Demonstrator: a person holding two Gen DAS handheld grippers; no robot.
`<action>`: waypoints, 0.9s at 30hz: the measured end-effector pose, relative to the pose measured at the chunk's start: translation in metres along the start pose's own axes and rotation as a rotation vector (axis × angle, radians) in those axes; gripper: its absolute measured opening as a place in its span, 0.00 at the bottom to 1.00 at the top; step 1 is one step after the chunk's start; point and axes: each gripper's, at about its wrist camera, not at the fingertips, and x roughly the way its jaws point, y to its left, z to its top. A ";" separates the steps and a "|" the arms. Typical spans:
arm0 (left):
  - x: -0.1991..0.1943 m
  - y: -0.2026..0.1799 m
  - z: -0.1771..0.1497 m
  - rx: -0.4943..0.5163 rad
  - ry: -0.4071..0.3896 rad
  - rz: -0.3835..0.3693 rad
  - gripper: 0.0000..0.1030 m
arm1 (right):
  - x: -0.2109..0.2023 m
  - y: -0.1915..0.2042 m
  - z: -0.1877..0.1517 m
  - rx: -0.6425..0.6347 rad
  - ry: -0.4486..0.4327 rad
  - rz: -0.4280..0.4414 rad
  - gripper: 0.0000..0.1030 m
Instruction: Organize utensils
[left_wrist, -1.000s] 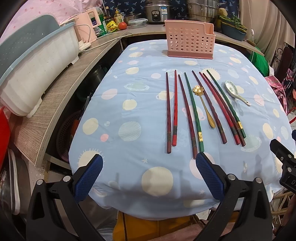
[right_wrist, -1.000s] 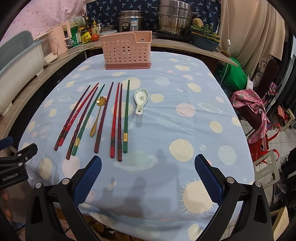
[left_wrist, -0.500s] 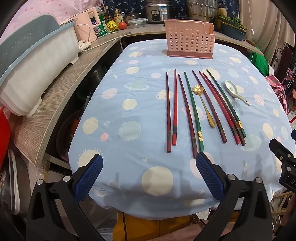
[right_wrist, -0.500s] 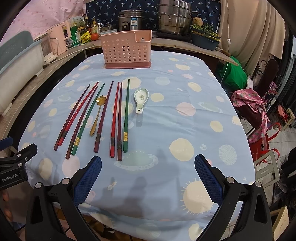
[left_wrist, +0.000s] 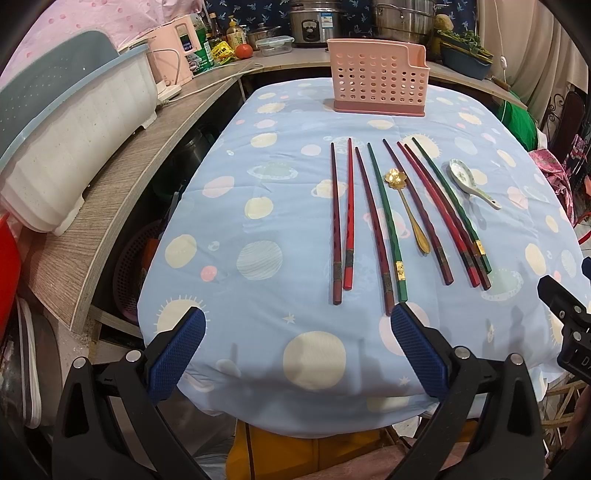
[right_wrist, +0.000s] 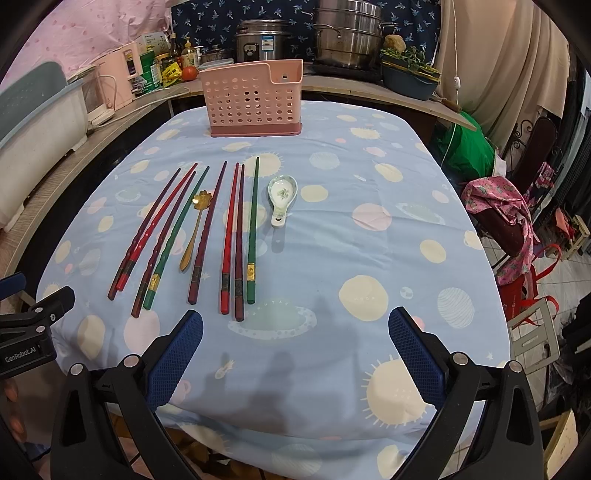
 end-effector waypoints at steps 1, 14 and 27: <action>0.000 0.000 0.000 0.001 -0.001 0.001 0.93 | 0.000 0.000 0.000 0.000 0.000 0.000 0.94; 0.002 -0.002 0.000 0.004 0.002 0.002 0.93 | 0.000 0.000 0.000 0.001 0.001 0.001 0.94; 0.002 -0.003 0.000 0.005 0.002 0.003 0.93 | 0.000 0.000 0.000 0.002 0.001 0.001 0.94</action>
